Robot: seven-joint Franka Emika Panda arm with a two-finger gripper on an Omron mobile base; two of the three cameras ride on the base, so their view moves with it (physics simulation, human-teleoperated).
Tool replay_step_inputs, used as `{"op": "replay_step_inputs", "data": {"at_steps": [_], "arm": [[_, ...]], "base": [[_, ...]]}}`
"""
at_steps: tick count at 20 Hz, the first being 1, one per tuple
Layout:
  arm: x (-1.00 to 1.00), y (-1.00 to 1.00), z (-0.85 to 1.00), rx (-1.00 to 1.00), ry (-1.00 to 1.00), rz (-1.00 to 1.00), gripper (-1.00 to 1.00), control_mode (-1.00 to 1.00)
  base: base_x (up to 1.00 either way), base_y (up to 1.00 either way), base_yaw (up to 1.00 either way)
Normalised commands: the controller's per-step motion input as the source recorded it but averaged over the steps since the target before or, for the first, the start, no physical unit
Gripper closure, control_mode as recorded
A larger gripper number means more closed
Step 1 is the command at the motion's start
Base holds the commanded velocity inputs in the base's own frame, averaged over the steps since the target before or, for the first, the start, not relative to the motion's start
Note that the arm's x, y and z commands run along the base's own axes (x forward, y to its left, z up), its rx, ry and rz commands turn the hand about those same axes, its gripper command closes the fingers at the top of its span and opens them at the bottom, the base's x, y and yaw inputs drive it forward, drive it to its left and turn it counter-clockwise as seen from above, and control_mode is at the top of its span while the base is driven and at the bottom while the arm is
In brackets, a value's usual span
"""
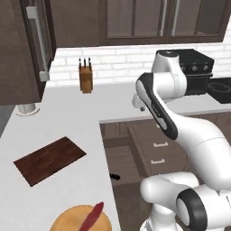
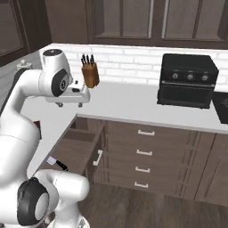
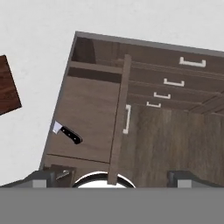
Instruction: Pick up the knife from the drawer and place it on the cutting board. Then place the meat from the plate to the cutting board.
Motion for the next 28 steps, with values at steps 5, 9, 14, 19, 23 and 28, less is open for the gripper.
{"op": "replay_step_inputs", "data": {"at_steps": [5, 9, 14, 19, 23, 28], "arm": [[0.00, 0.00, 0.00, 0.00, 0.00, 0.00, -1.00, 1.00], [0.00, 0.00, 0.00, 0.00, 0.00, 0.00, -1.00, 1.00], [-0.11, -0.15, -0.15, -0.02, 0.08, 0.00, -1.00, -1.00], [-0.12, -0.34, -0.25, -0.02, 0.10, -0.02, -1.00, -1.00], [0.17, -0.42, -0.55, 0.00, 0.01, -0.01, -1.00, -1.00], [0.41, -0.09, -0.95, -0.02, 0.06, -0.03, -1.00, -1.00]], "base": [[-0.26, -0.05, -0.07], [0.00, 0.00, 0.00], [-0.05, -0.01, 0.00], [0.00, 0.00, 0.00], [0.00, 0.00, 0.00], [0.00, 0.00, 0.00]]}}
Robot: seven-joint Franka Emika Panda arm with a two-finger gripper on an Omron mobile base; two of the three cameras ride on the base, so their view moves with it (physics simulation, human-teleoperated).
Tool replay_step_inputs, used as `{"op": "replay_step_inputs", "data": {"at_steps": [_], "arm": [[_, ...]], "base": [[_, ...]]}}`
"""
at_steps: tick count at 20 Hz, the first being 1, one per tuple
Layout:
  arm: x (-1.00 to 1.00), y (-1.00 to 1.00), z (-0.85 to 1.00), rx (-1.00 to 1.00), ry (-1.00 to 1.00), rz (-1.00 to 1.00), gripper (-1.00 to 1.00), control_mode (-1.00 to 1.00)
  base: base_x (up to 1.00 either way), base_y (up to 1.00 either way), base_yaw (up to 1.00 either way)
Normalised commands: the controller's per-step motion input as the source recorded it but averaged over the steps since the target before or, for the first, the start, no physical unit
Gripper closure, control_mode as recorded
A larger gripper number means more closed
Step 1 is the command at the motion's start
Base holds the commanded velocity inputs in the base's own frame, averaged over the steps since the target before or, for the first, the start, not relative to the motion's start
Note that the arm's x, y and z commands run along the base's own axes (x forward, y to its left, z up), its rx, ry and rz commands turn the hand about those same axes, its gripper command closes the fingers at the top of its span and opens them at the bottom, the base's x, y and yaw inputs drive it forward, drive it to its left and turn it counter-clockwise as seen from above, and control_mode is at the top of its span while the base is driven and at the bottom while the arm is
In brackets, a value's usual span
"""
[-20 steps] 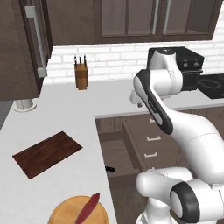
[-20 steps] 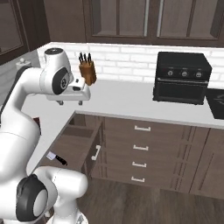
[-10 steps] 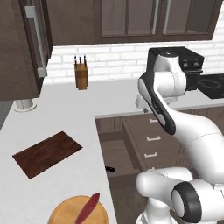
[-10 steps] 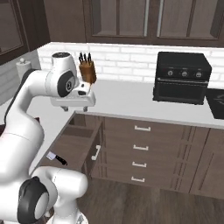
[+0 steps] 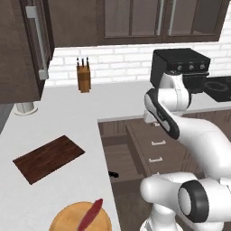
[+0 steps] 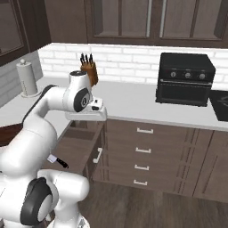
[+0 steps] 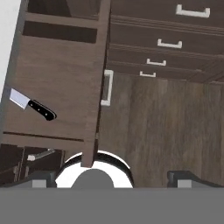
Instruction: Pick up the knife from the drawer and place it on the cutting board. Then place the meat from the plate to the cutting board.
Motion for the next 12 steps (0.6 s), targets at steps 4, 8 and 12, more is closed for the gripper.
{"op": "replay_step_inputs", "data": {"at_steps": [4, 8, 12], "arm": [[0.27, 0.26, -0.92, -0.10, 0.05, -0.11, -1.00, -1.00], [0.32, 0.24, -0.69, -0.03, 0.02, -0.10, -1.00, -1.00], [0.47, 0.20, -0.46, 0.00, 0.04, -0.04, -1.00, -1.00]], "base": [[0.00, 0.00, 0.00], [0.00, 0.00, 0.00], [0.00, 0.00, 0.00]]}}
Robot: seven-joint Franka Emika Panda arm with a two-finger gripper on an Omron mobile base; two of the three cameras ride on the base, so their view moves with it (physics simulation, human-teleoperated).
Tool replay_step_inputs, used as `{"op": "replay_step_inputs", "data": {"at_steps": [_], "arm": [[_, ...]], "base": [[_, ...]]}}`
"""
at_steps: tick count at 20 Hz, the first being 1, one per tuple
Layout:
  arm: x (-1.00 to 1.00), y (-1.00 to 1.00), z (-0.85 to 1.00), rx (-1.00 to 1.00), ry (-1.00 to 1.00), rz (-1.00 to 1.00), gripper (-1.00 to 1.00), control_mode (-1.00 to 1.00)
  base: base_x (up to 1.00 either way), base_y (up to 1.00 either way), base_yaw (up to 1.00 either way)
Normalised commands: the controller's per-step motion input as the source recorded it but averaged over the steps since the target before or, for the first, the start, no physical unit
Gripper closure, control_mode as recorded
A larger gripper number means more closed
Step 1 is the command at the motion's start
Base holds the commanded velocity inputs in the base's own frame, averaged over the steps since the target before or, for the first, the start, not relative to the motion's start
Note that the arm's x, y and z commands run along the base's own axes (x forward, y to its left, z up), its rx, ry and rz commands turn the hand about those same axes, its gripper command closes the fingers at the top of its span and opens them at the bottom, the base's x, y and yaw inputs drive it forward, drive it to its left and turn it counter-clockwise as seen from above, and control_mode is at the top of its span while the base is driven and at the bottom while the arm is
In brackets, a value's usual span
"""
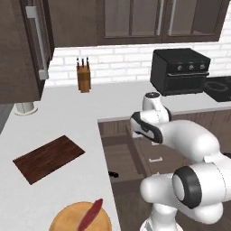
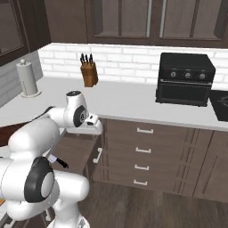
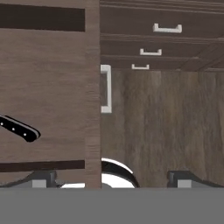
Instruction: Pick up the knife from the drawer and place it on the cutting board. Then place the meat from the plate to the cutting board.
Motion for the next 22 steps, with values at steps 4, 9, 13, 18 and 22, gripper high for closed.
{"op": "replay_step_inputs", "data": {"at_steps": [4, 9, 13, 18, 22], "arm": [[0.61, 0.33, -0.39, 0.00, 0.04, -0.01, -1.00, -1.00], [0.64, 0.11, -0.36, 0.00, 0.08, 0.02, -1.00, -1.00], [0.20, -0.15, -0.45, 0.00, 0.11, 0.00, -1.00, -1.00], [0.09, -0.06, -0.51, 0.01, 0.13, 0.00, -1.00, -1.00], [0.19, 0.00, -0.46, 0.01, 0.10, 0.00, -1.00, -1.00]], "base": [[0.00, 0.00, 0.00], [0.00, 0.00, 0.00], [0.00, 0.00, 0.00], [0.00, 0.00, 0.00], [0.00, 0.00, 0.00]]}}
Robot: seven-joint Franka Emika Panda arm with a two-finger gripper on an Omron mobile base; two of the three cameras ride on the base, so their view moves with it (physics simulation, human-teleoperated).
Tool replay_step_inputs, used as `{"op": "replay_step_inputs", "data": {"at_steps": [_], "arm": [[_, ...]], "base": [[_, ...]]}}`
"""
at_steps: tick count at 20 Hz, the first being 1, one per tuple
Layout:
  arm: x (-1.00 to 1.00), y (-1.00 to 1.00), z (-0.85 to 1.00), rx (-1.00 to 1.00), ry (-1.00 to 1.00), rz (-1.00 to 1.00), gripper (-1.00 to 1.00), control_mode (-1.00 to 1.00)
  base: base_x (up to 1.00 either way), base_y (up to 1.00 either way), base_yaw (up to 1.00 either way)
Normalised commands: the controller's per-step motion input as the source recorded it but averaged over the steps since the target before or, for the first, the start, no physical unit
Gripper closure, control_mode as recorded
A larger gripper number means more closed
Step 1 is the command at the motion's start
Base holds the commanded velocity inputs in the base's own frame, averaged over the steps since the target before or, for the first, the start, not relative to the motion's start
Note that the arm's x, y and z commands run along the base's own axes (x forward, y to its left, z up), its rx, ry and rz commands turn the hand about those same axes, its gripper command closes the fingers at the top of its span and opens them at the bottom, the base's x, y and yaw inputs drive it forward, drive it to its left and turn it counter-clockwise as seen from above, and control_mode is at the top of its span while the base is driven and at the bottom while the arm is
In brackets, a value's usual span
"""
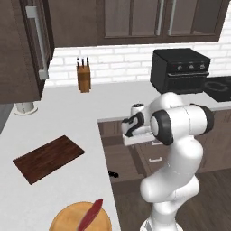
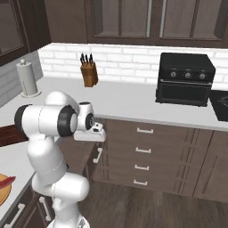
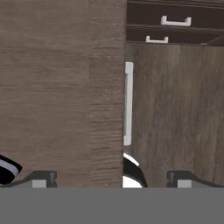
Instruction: Pick up the knife from the drawer and place it on the cutting board. Then place the meat from the plate to the cutting board.
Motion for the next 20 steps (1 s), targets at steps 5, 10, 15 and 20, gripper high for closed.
{"op": "replay_step_inputs", "data": {"at_steps": [5, 10, 15, 20], "arm": [[0.19, 0.00, -0.48, 0.00, 0.04, 0.00, -1.00, -1.00], [0.23, 0.00, -0.41, 0.00, 0.01, 0.00, -1.00, -1.00], [0.05, 0.00, -0.07, 0.00, 0.00, 0.00, -1.00, -1.00], [-0.04, -0.47, 0.00, 0.00, 0.00, 0.00, -1.00, -1.00]], "base": [[0.00, 0.00, 0.00], [0.00, 0.00, 0.00], [0.00, 0.00, 0.00], [0.00, 0.00, 0.00]]}}
